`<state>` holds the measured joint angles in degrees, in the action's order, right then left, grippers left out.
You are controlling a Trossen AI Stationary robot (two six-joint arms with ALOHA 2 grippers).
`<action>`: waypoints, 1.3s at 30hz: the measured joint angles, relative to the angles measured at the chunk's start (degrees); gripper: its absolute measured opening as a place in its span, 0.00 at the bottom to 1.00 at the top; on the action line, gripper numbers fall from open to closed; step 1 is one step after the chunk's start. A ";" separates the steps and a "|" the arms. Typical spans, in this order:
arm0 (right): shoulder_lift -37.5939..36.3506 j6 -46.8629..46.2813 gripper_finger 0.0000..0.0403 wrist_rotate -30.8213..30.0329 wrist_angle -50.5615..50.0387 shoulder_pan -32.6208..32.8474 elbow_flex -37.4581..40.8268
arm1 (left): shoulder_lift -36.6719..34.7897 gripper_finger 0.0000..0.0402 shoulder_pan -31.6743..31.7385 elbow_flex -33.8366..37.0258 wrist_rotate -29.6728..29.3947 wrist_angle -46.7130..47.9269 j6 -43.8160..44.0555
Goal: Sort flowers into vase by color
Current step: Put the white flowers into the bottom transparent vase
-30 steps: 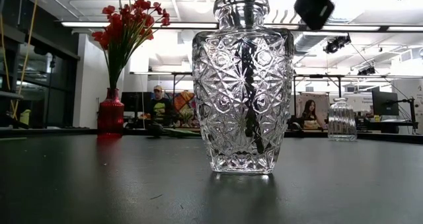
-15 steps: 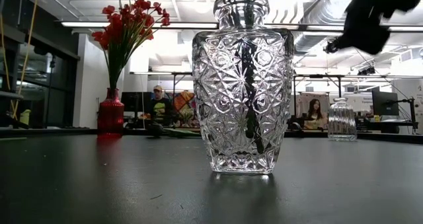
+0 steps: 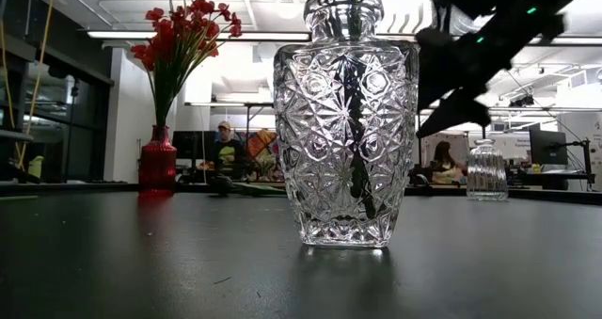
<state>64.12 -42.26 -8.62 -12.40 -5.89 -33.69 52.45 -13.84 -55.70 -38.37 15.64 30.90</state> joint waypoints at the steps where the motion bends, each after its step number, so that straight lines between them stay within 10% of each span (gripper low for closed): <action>1: 0.00 0.83 0.56 1.78 1.15 -2.92 0.09 | 0.04 0.47 0.41 0.00 0.08 -0.27 0.33; 11: 6.68 -4.22 0.56 10.88 14.10 -20.72 0.09 | 0.49 0.47 8.52 0.00 2.16 -0.55 -2.61; 20: 22.55 -12.21 0.56 18.78 27.76 -24.80 -0.79 | 4.68 0.47 17.50 0.00 21.49 -8.70 -8.13; 39: 45.36 6.59 0.41 17.23 10.29 -29.20 -33.43 | 9.49 0.47 19.45 0.00 24.66 -16.00 -6.95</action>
<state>109.48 -35.67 8.61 -2.11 -35.09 -67.12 61.93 5.61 -55.70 -13.71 -0.36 23.94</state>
